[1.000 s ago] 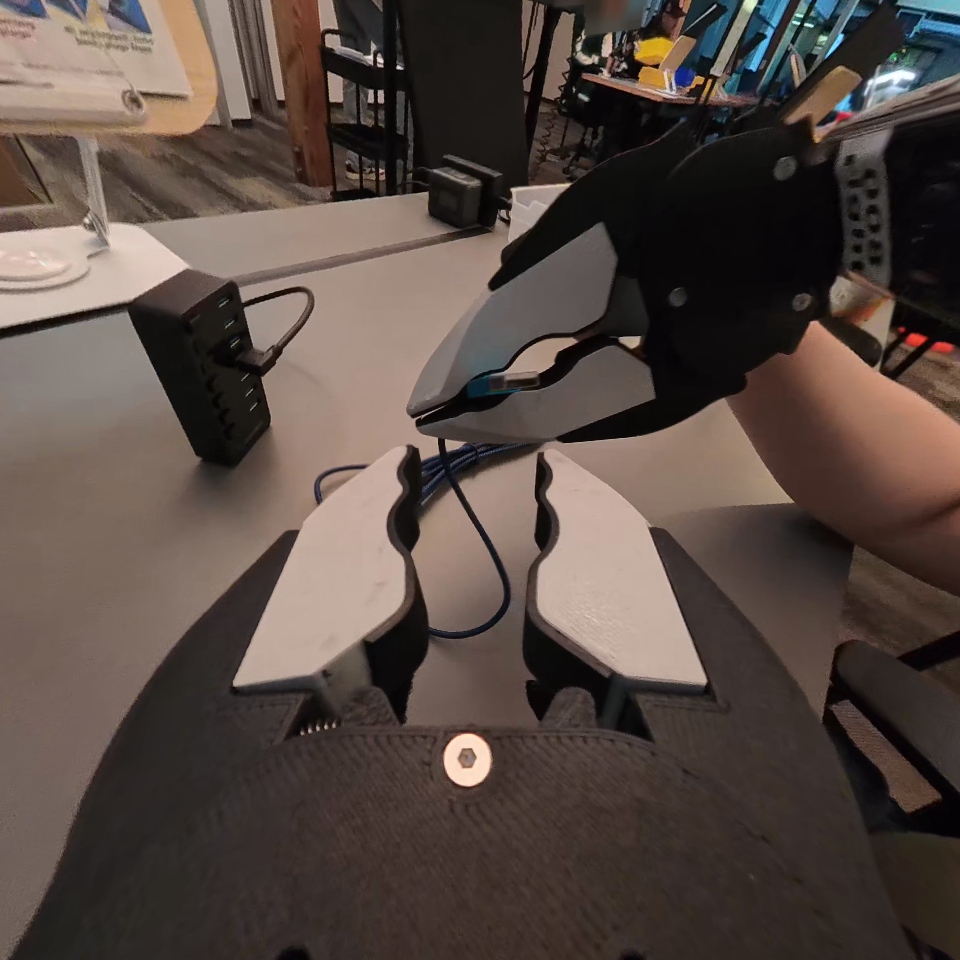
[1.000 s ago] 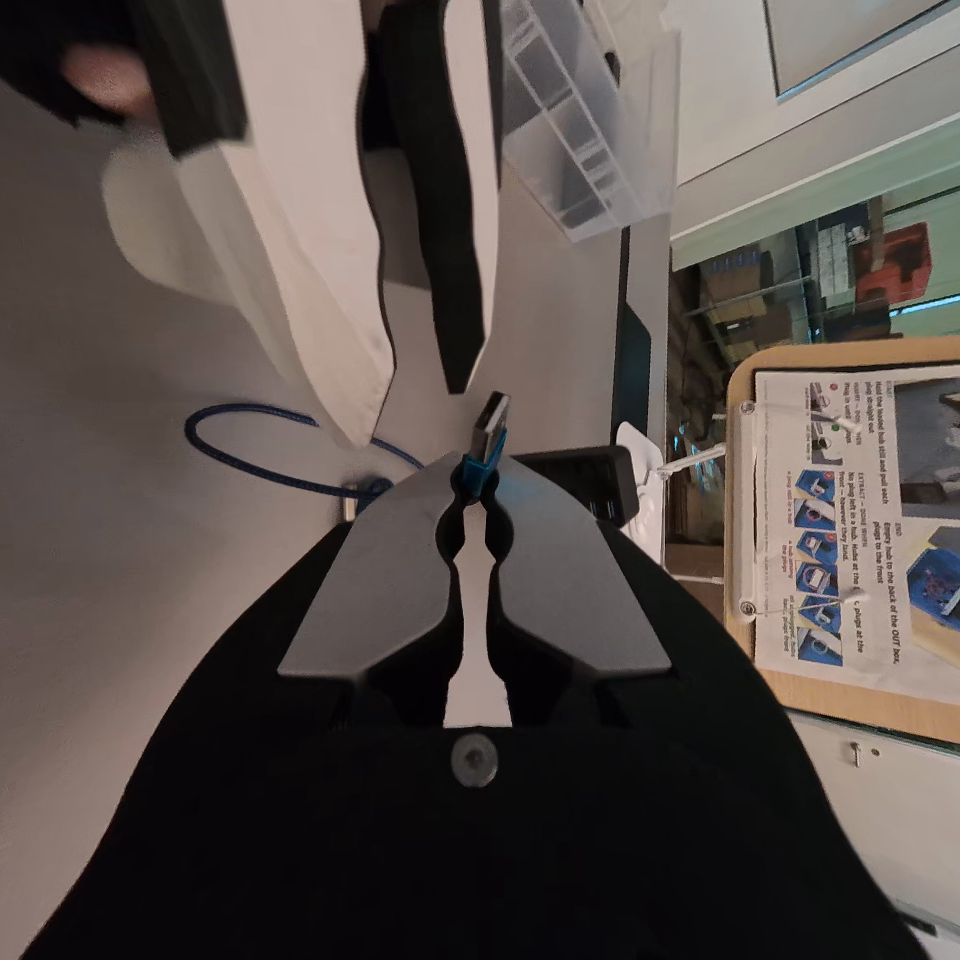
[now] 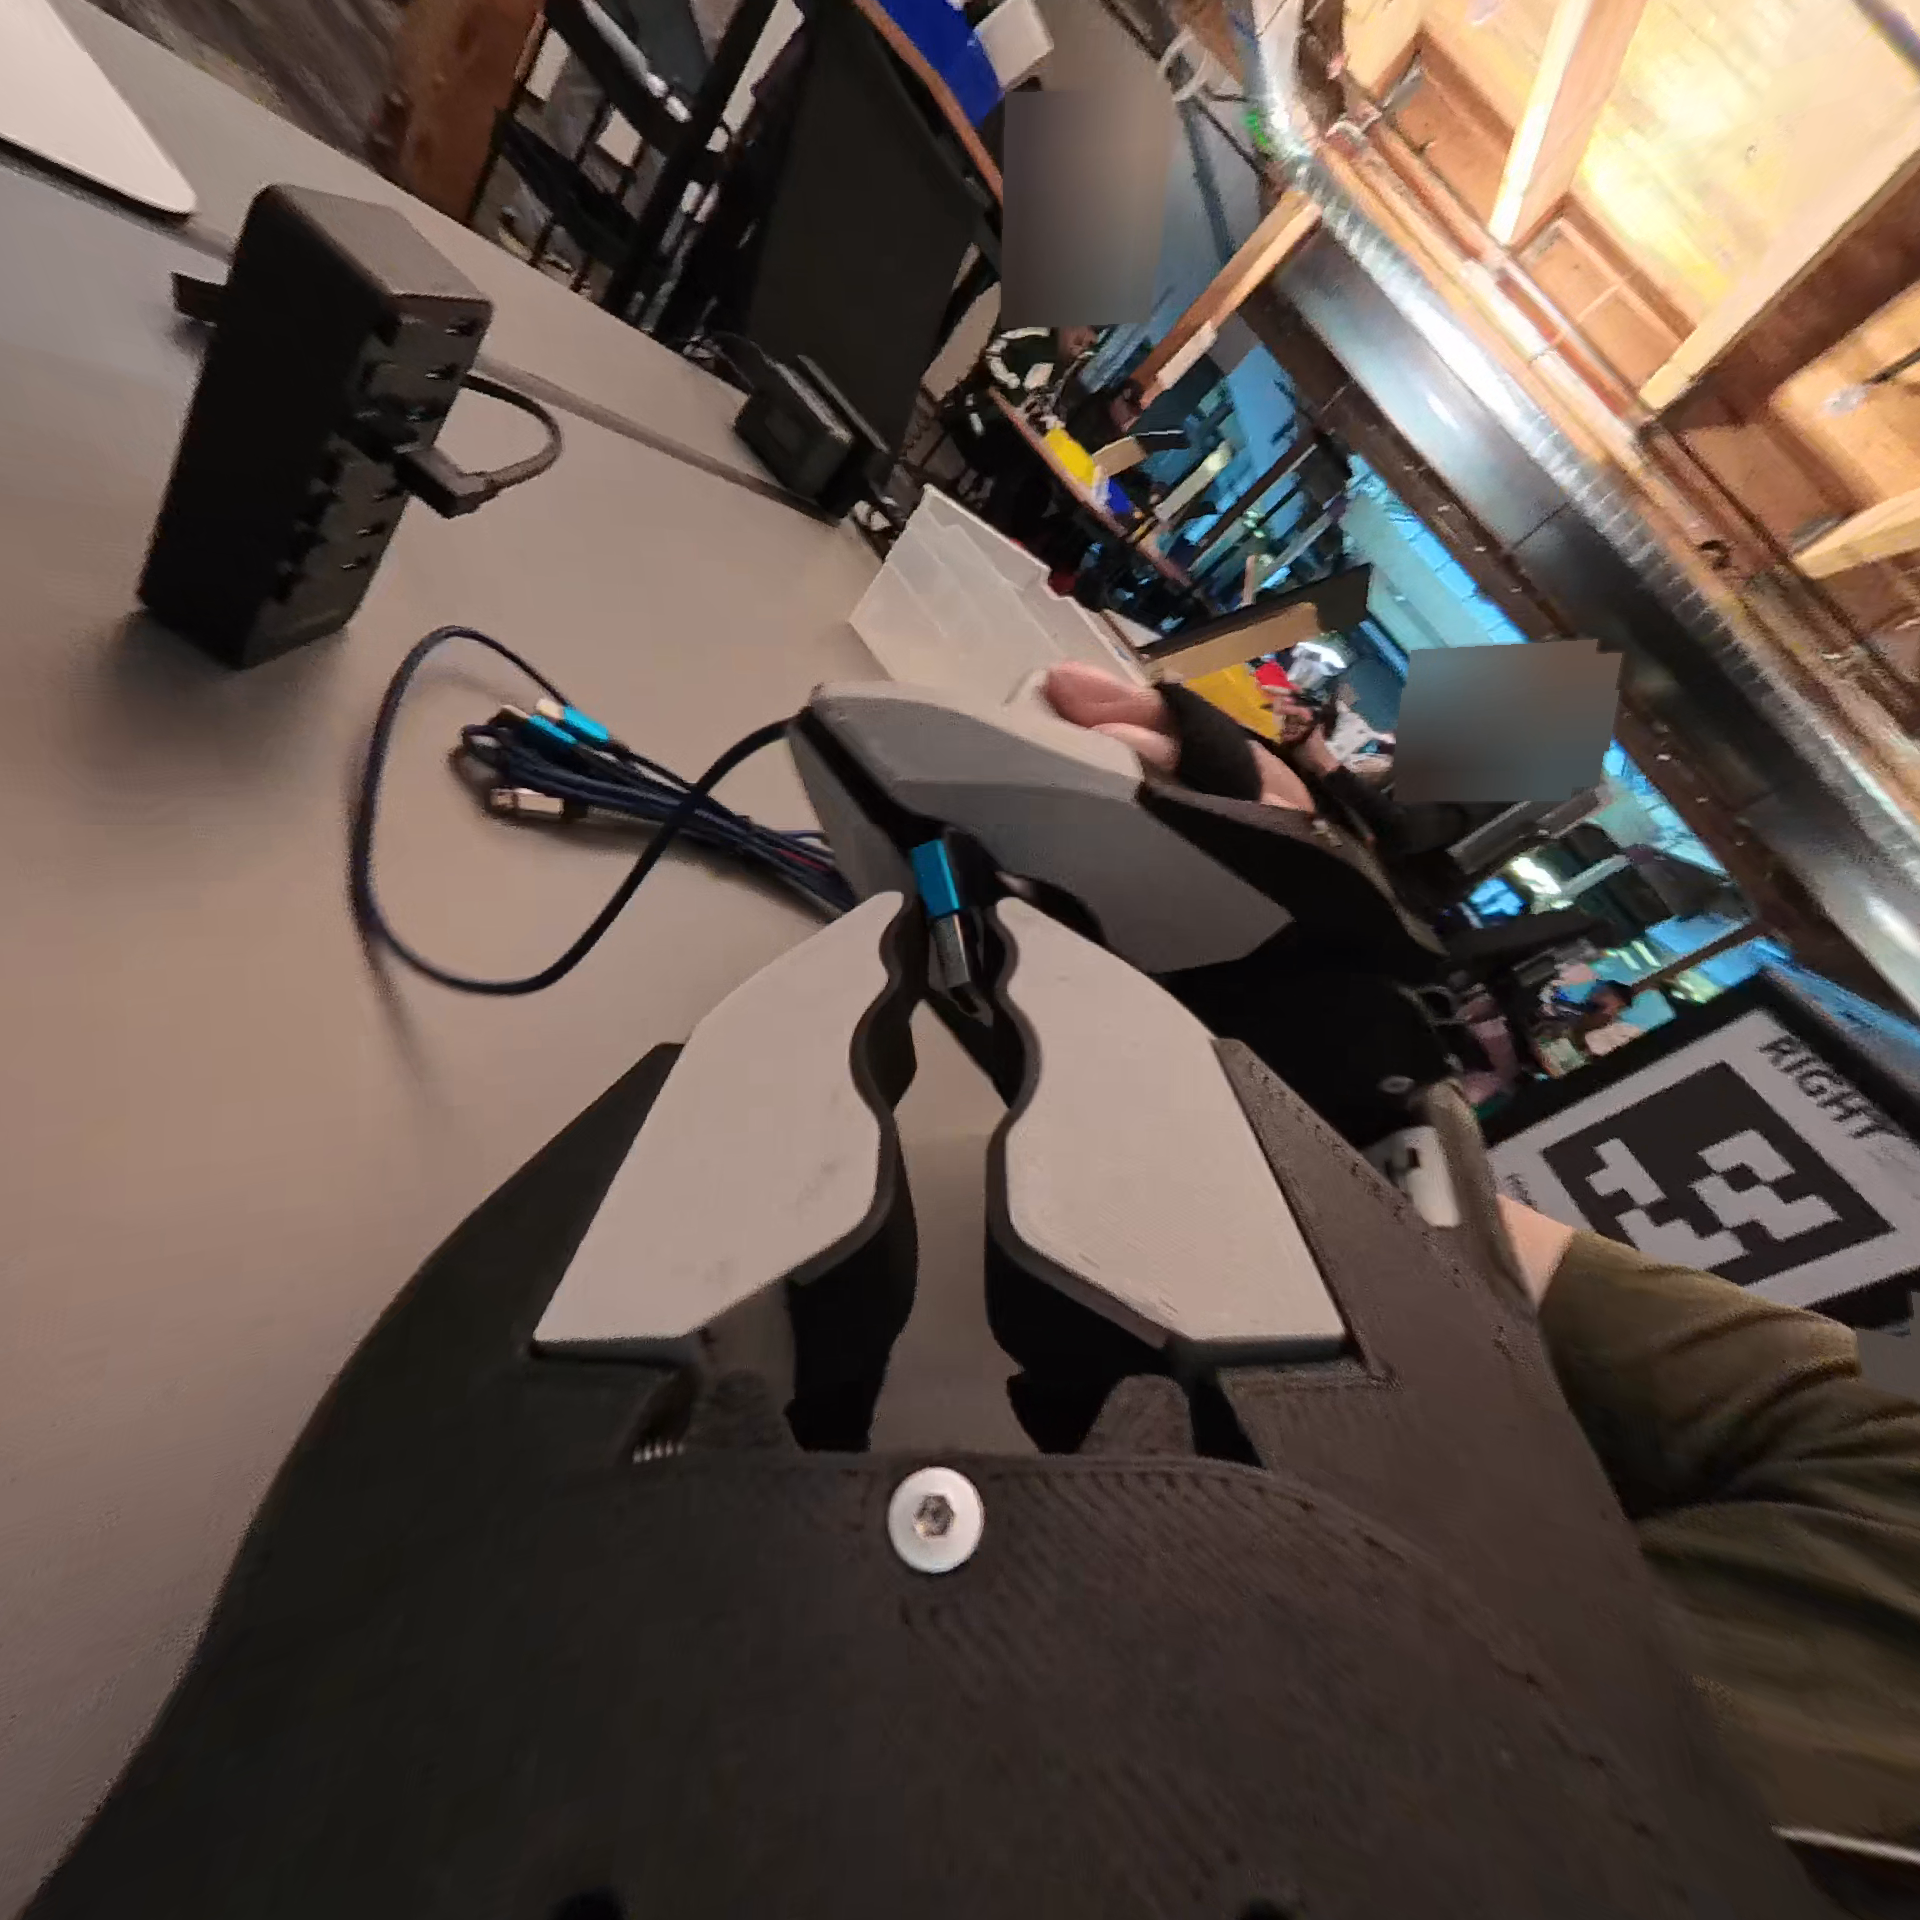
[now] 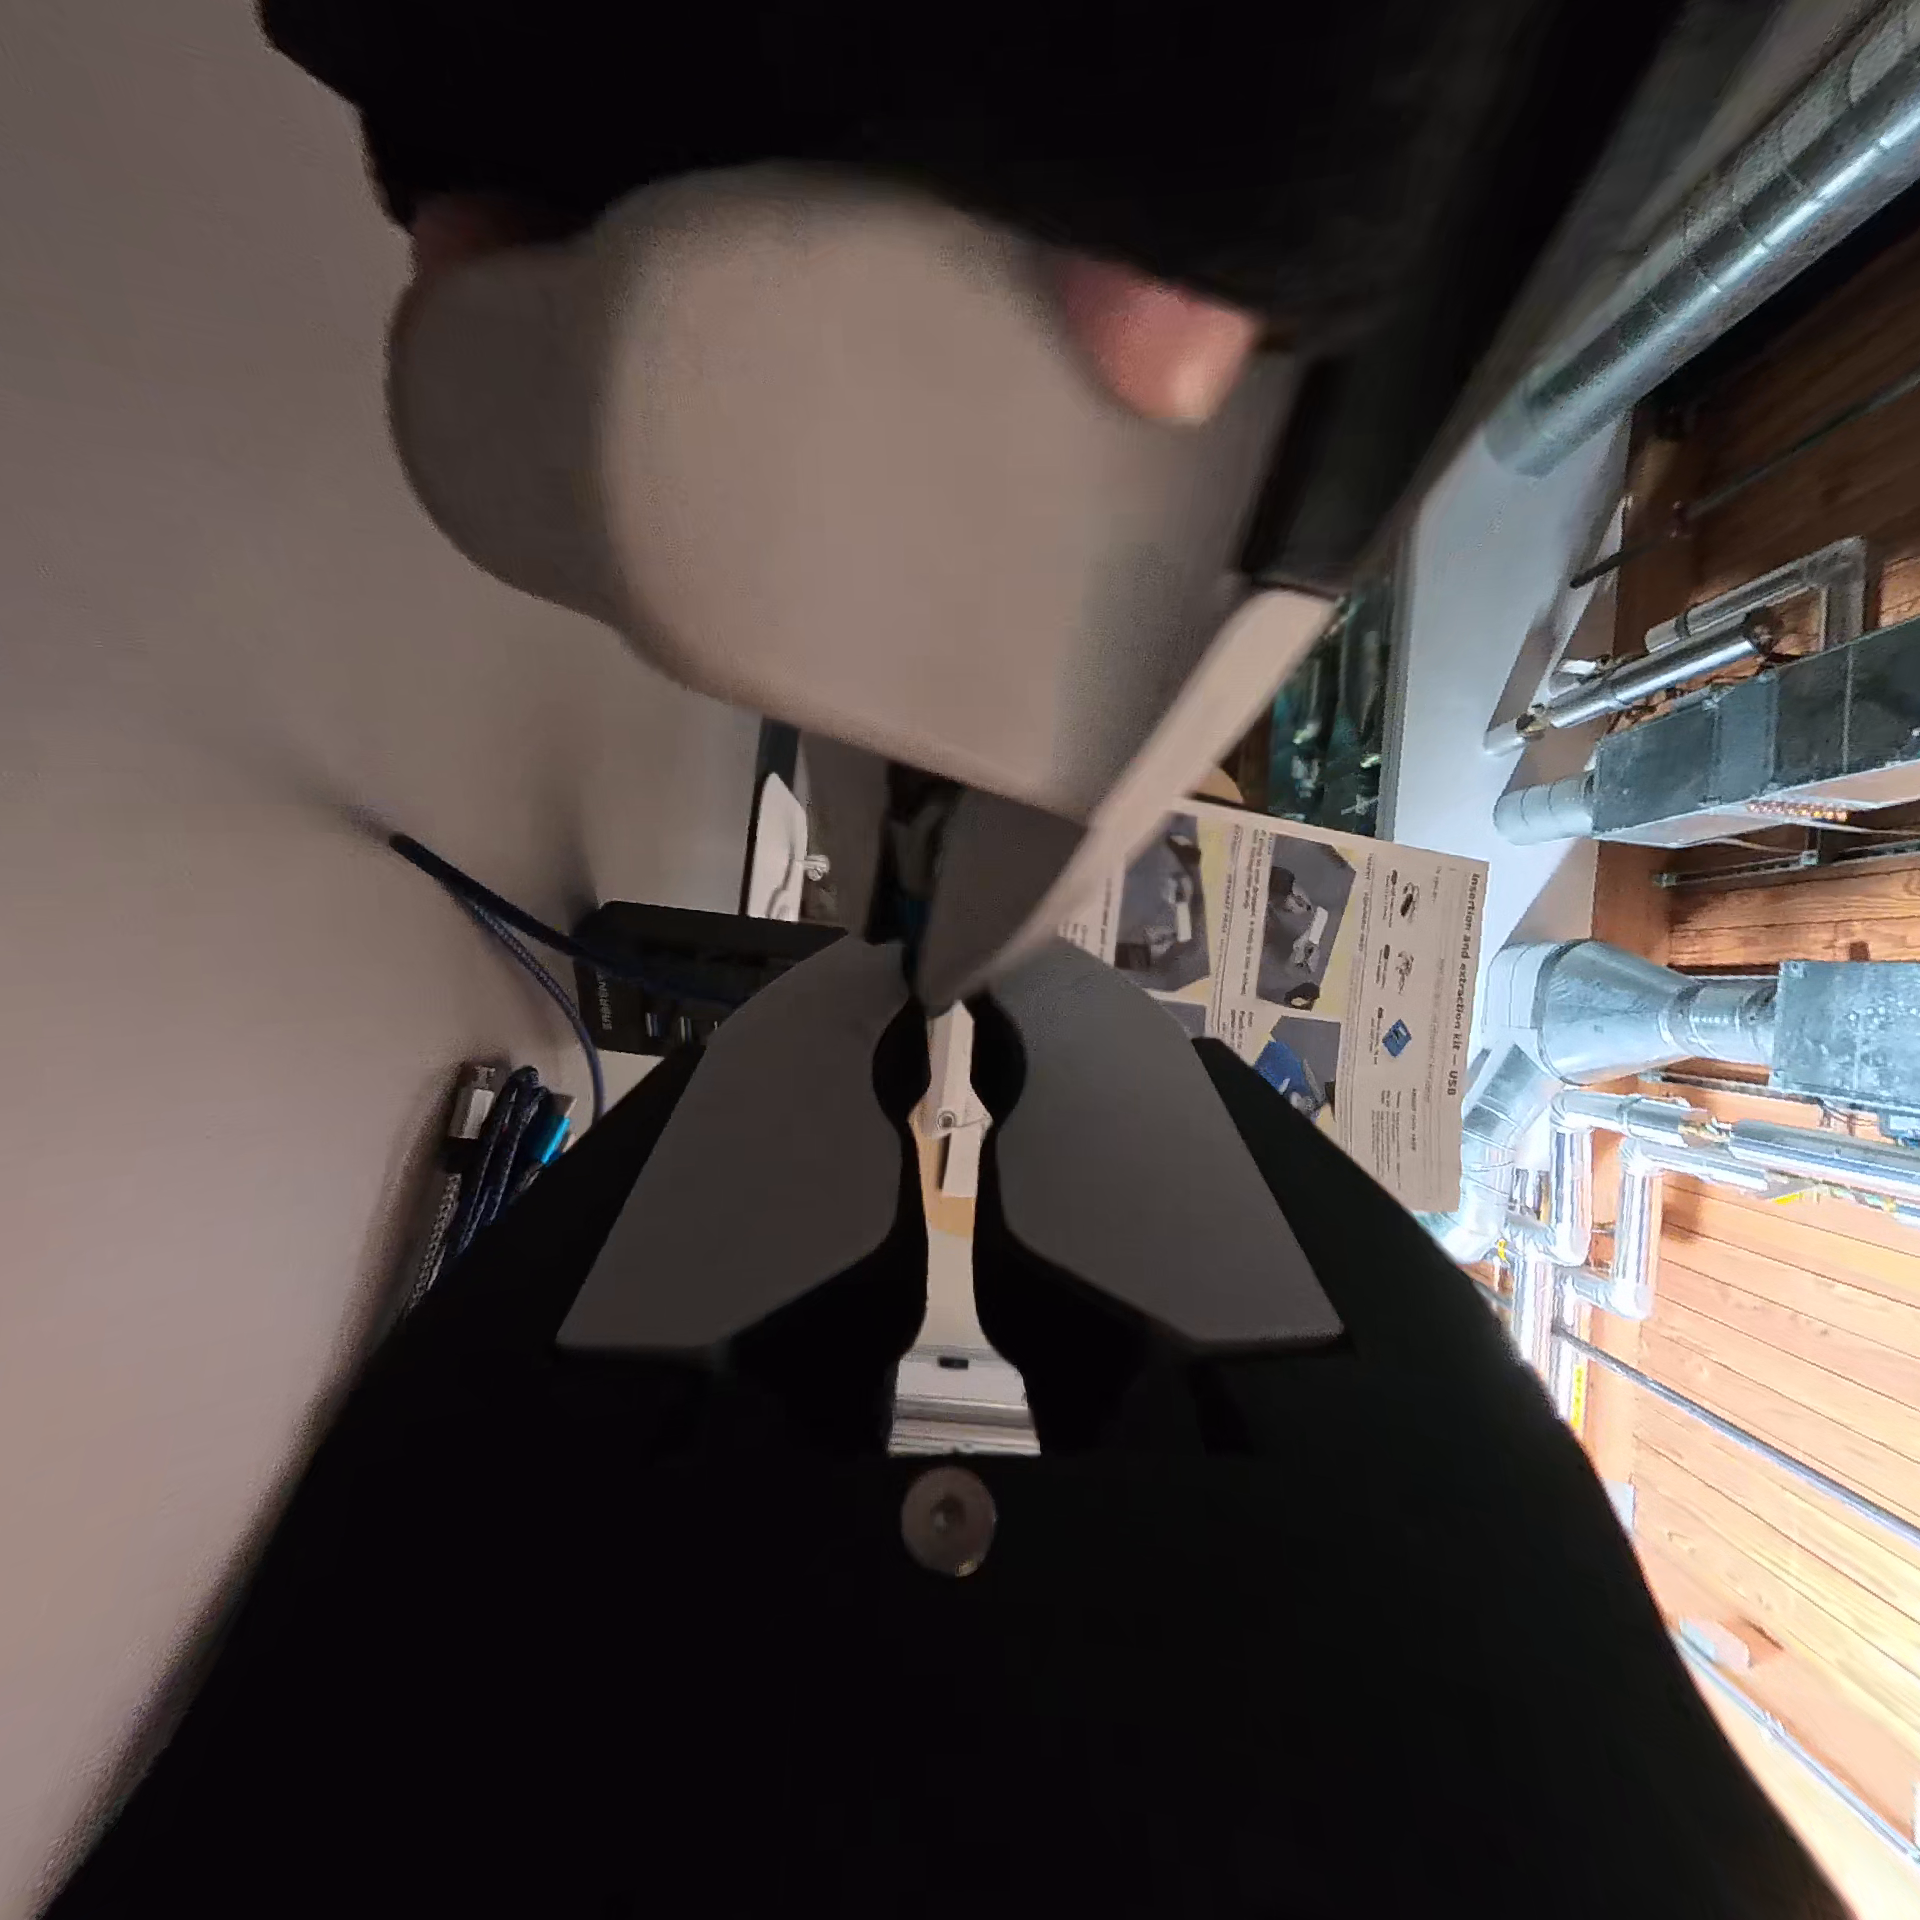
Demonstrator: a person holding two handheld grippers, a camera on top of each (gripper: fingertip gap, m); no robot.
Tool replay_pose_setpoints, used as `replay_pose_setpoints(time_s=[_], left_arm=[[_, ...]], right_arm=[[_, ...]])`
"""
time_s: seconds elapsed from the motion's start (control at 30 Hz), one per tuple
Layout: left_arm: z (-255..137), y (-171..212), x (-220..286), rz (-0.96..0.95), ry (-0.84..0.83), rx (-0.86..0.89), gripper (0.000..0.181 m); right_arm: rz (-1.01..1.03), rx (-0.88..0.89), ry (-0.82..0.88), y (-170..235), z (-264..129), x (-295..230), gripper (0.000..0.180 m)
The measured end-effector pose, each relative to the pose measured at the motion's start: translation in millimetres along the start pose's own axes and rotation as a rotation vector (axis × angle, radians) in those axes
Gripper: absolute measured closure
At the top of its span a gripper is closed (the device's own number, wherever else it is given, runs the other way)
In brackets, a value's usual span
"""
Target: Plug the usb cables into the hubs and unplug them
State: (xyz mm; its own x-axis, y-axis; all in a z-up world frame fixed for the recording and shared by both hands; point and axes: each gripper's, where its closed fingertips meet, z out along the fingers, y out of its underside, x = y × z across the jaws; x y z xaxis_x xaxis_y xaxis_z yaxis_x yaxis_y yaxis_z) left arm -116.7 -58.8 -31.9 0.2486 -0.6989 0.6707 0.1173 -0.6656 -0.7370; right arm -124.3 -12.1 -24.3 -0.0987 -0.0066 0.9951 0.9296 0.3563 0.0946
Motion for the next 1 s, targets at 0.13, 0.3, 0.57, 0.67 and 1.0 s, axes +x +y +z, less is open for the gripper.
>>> replay_pose_setpoints(time_s=[0.13, 0.3, 0.57, 0.67, 1.0], left_arm=[[-5.4, -7.3, -4.4, -0.018, 0.026, 0.049, 0.176], [-14.6, -9.7, -9.6, 0.037, 0.047, -0.006, 0.176], [-35.5, -13.2, 17.5, 0.024, 0.263, -0.164, 0.176], [-34.9, -22.1, 24.3, 0.111, 0.224, -0.188, 0.176], [-29.4, -50.0, 72.5, 0.213, 0.279, -0.16, 0.176]], right_arm=[[-0.022, -0.006, 0.024, 0.5, -0.4, 2.5, 0.177], [0.118, 0.099, -0.071, -5.2, -1.0, -3.3, 0.172], [0.653, 0.607, -0.497, -20.9, -53.9, 26.2, 0.152], [0.912, 0.861, -0.637, -25.4, -85.3, 57.1, 0.156], [1.301, 0.703, -0.738, -38.4, -37.1, 26.5, 0.152]])
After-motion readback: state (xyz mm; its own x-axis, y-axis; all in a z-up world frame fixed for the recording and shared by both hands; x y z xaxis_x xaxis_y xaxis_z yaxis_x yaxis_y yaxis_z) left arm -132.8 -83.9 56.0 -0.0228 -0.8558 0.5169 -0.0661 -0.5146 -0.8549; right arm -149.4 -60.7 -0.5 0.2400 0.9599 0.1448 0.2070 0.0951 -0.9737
